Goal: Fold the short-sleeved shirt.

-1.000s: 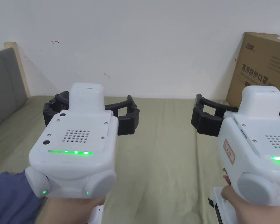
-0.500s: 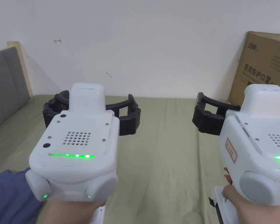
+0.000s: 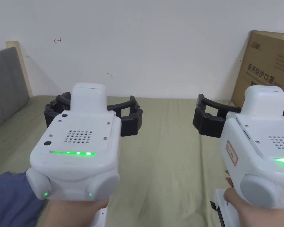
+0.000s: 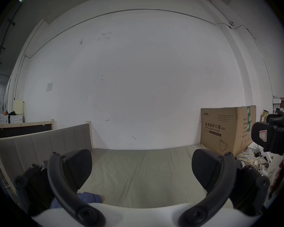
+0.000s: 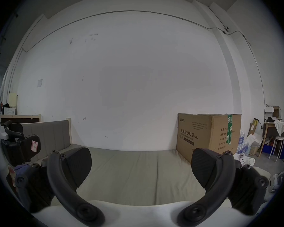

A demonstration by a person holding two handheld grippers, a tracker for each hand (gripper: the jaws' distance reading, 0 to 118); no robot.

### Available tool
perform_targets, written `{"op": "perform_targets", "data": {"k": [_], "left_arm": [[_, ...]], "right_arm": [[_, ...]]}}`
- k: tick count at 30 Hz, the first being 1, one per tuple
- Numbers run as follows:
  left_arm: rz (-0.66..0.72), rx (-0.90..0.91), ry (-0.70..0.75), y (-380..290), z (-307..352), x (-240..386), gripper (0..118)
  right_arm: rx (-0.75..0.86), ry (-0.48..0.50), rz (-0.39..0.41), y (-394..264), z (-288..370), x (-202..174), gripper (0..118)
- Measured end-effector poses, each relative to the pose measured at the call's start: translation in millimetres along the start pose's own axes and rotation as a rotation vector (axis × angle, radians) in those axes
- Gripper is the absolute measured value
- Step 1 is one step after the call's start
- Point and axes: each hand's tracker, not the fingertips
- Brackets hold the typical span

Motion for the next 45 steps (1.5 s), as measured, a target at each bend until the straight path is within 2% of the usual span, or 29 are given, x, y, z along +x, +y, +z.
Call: {"op": "perform_targets", "data": {"k": [19, 26, 36, 45], "left_arm": [[0.01, -0.021, -0.032, 4, -3, -2, 118], [0.009, -0.009, -0.03, 4, -1, -1, 118], [0.0, 0.016, -0.055, 2, 3, 0, 118], [-0.014, -0.023, -0.04, 2, 5, -2, 117]], "right_arm": [[0.002, 0.003, 0.008, 3, -1, 2, 118], [0.019, -0.003, 0.035, 2, 3, -1, 118], [0.03, 0.048, 0.052, 0, 5, -5, 118], [0.034, 0.022, 0.046, -3, 6, -3, 118]]}}
